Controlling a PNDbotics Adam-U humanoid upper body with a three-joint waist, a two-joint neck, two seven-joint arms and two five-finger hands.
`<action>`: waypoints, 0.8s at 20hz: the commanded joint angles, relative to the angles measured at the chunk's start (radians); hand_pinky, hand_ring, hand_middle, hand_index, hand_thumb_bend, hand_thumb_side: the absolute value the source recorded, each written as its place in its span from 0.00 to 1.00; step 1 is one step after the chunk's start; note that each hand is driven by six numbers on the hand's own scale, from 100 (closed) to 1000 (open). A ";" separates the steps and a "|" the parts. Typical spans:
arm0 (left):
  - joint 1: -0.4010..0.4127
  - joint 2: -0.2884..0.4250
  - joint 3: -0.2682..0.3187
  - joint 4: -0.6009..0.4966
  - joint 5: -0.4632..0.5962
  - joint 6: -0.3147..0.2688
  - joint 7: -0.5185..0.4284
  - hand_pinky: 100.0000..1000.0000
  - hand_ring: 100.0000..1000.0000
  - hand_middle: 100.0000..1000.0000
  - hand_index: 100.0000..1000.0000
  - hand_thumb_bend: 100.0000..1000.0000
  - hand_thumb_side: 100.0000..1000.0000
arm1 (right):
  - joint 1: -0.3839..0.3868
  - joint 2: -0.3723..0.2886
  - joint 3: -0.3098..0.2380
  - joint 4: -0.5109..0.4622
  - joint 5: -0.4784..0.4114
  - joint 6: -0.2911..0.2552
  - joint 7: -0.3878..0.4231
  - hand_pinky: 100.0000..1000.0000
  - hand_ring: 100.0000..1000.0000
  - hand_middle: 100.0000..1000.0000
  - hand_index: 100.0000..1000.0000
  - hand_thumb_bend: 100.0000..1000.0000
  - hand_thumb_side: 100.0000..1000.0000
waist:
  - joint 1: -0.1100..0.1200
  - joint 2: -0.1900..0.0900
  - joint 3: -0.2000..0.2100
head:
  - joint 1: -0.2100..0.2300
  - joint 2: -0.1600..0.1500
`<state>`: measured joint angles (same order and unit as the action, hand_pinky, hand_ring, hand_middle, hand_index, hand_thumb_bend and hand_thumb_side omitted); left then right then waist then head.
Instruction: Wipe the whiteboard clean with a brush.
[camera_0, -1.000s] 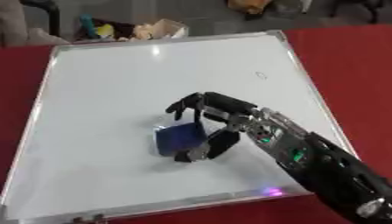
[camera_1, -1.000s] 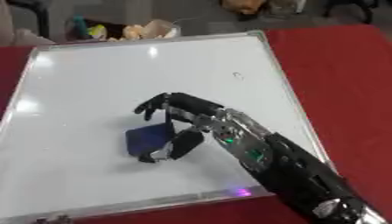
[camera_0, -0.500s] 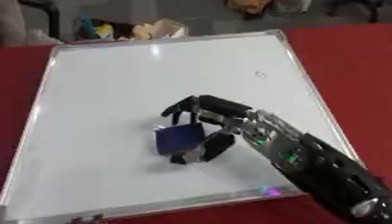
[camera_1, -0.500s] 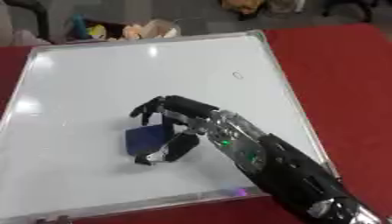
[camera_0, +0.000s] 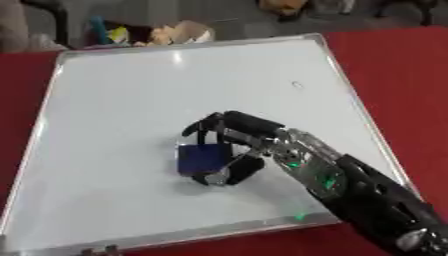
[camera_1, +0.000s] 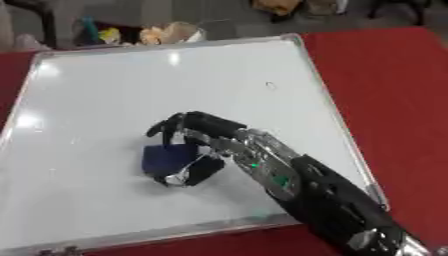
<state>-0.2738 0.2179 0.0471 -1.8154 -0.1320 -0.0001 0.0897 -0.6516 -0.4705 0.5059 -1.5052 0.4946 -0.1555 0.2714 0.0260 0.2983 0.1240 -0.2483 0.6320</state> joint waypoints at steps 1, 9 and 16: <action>-0.013 0.002 0.000 -0.012 0.002 -0.001 -0.002 0.35 0.53 0.46 0.60 0.24 0.90 | -0.015 -0.004 -0.005 -0.004 0.022 0.002 -0.011 0.43 0.69 0.51 0.86 0.26 0.37 | 0.000 -0.015 0.001 | -0.002 0.006; -0.014 0.002 0.000 -0.012 0.002 -0.001 -0.002 0.35 0.53 0.46 0.60 0.24 0.90 | -0.013 -0.001 -0.005 0.008 0.042 0.015 -0.035 0.38 0.64 0.48 0.84 0.21 0.33 | -0.001 -0.015 -0.001 | -0.003 0.006; -0.015 0.003 0.000 -0.011 0.001 -0.001 -0.003 0.35 0.53 0.46 0.60 0.24 0.90 | -0.013 0.002 -0.004 0.013 0.051 0.018 -0.047 0.38 0.65 0.49 0.85 0.28 0.37 | -0.001 -0.015 -0.001 | -0.003 0.005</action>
<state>-0.2739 0.2108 0.0471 -1.8154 -0.1320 -0.0002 0.0893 -0.6516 -0.4612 0.5059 -1.4908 0.5366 -0.1378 0.2278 0.0252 0.2983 0.1231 -0.2488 0.6323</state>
